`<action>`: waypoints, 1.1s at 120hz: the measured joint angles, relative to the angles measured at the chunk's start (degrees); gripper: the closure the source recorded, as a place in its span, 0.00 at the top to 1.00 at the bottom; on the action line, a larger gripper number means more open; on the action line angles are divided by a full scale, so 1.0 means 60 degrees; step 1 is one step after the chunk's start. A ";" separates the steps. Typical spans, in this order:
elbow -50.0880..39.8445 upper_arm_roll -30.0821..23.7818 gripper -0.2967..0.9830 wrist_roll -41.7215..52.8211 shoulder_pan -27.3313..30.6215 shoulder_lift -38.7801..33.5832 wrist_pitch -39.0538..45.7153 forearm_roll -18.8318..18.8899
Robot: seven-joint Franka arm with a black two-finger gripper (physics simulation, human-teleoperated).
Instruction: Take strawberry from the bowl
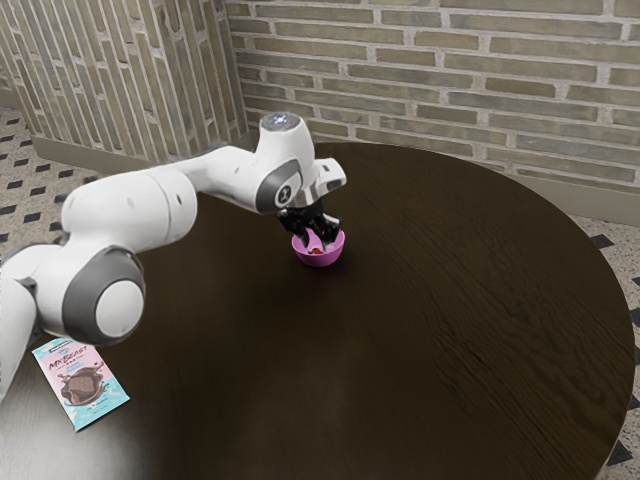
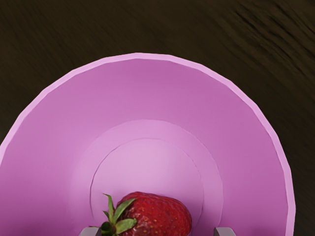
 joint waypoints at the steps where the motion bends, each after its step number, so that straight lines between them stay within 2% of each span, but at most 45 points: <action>1: 0.0013 0.0000 0.43 0.0000 0.0001 0.0018 0.0011 0.0000; 89: 0.0786 0.0145 0.43 0.0028 0.0008 0.0885 0.0365 0.0013; 132: 0.0800 0.0160 0.36 -0.0035 0.0007 0.0863 0.0346 0.0074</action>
